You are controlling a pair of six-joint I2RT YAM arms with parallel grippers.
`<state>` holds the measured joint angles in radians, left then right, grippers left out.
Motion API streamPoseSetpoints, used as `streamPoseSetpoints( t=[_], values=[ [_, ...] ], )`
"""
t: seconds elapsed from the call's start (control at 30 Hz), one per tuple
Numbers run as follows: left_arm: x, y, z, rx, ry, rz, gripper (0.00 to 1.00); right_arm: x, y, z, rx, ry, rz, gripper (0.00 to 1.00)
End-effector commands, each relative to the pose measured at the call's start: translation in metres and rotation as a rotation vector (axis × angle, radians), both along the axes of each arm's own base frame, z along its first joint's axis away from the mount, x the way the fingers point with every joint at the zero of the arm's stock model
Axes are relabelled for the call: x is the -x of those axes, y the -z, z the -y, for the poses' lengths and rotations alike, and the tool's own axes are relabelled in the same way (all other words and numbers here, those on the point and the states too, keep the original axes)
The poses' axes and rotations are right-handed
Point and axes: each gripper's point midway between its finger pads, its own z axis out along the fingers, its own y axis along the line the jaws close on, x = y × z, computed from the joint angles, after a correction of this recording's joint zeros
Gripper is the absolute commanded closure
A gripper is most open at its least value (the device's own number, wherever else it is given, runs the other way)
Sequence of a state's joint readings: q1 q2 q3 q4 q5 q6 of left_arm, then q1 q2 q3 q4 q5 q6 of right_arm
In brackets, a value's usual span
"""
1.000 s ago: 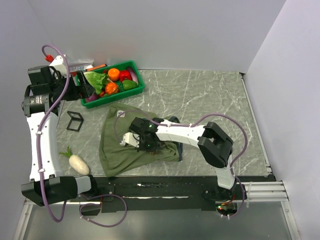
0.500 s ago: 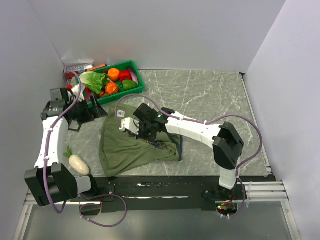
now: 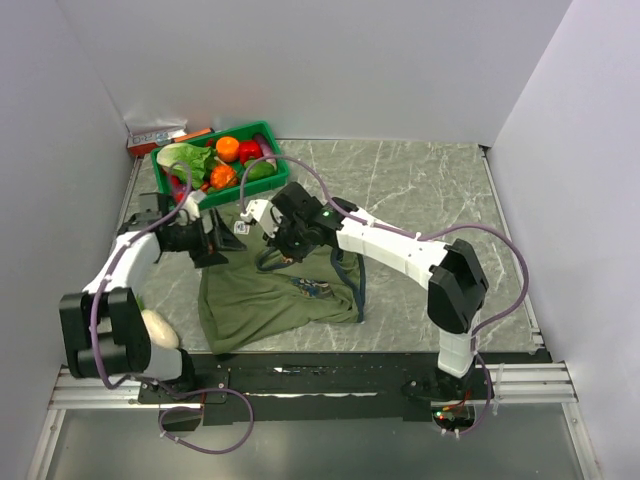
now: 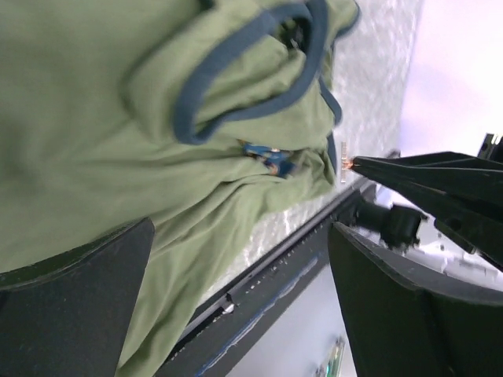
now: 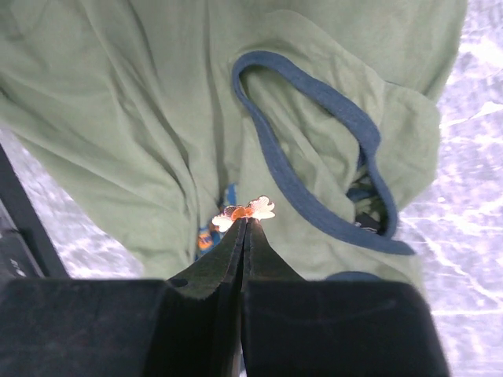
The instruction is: Remove the brooch from the garment
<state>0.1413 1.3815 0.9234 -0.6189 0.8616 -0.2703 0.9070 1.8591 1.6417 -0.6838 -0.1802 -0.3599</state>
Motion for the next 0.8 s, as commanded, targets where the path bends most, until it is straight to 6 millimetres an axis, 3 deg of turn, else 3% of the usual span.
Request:
streamPoseSetpoints(
  t=[0.0,0.07,0.13,0.2,0.3,0.33,0.43,0.63,0.77],
  values=[
    [-0.009,-0.004,0.031,0.051,0.109,0.019,0.02,-0.014,-0.014,-0.026,-0.095,0.087,-0.014,0.93],
    [-0.017,0.004,0.026,0.013,0.094,-0.004,0.04,-0.014,-0.011,-0.032,-0.099,0.089,-0.04,0.86],
    [-0.018,0.019,0.016,-0.022,0.074,-0.06,0.05,-0.011,0.005,-0.035,-0.073,0.09,-0.084,0.79],
    [-0.018,0.031,0.008,-0.033,0.049,-0.103,0.05,-0.01,0.011,-0.039,-0.065,0.1,-0.114,0.77],
    [-0.015,0.042,0.002,-0.021,0.027,-0.139,0.05,-0.012,0.005,-0.036,-0.068,0.102,-0.1,0.71],
    [-0.016,0.043,0.001,-0.023,0.027,-0.134,0.06,-0.013,0.002,-0.034,-0.068,0.102,-0.09,0.64],
    [-0.016,0.041,0.009,0.009,0.047,-0.127,0.07,-0.016,-0.006,-0.021,-0.063,0.107,-0.092,0.55],
    [-0.016,0.037,0.022,-0.001,0.106,-0.119,0.07,-0.02,-0.024,-0.008,-0.099,0.117,-0.154,0.46],
    [-0.013,0.049,0.023,-0.051,0.141,-0.138,0.07,-0.013,-0.027,-0.009,-0.125,0.054,-0.179,0.45]
  ],
)
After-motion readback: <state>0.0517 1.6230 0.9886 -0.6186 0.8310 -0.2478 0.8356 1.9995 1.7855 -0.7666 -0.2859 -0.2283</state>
